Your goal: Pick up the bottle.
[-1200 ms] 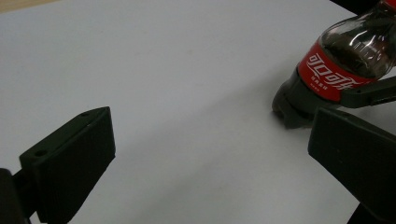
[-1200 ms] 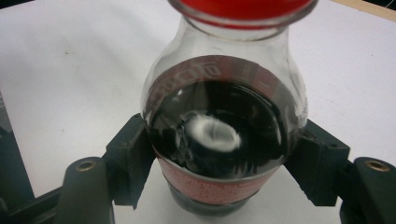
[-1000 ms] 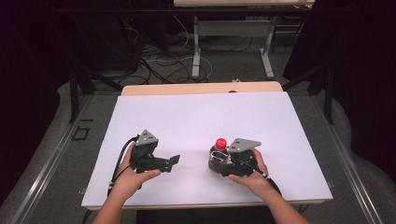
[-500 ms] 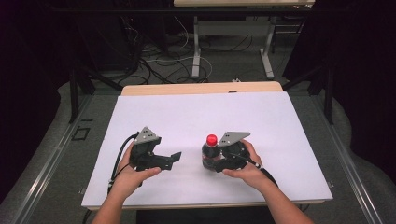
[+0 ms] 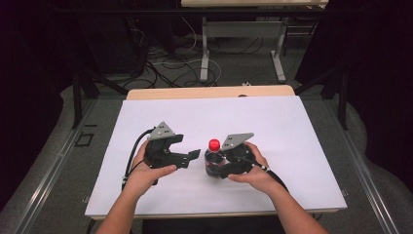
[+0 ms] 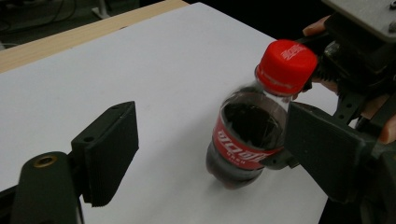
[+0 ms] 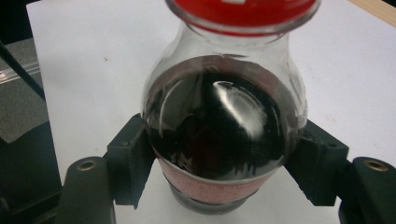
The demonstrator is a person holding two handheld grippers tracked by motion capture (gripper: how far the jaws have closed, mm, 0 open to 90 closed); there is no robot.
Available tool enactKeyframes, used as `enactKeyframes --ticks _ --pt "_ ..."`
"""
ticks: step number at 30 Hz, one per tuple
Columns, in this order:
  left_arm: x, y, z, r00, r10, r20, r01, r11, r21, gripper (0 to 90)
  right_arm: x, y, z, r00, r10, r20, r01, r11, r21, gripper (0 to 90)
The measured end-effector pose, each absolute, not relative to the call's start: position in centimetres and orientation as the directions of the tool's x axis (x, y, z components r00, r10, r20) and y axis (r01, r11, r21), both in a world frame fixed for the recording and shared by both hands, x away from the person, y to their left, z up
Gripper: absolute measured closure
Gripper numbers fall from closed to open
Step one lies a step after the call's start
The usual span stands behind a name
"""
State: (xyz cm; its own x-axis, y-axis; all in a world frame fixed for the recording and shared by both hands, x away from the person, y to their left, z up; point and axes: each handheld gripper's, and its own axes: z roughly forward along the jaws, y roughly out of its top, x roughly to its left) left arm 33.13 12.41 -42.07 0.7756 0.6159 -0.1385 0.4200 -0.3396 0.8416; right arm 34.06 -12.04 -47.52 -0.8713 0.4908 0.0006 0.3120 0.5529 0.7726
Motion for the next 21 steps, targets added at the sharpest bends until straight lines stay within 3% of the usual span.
enactKeyframes --ticks 12,21 --pt "33.9 10.1 -41.0 0.822 0.547 -0.158 0.418 -0.390 0.821 23.9 33.7 -12.1 -47.9 -0.880 0.475 0.005 0.304 0.555 0.774 30.6" --pt "34.2 8.8 -40.5 0.847 0.498 -0.187 0.428 -0.429 0.796 34.2 33.4 -12.2 -48.2 -0.883 0.469 0.029 0.320 0.556 0.767 30.5"
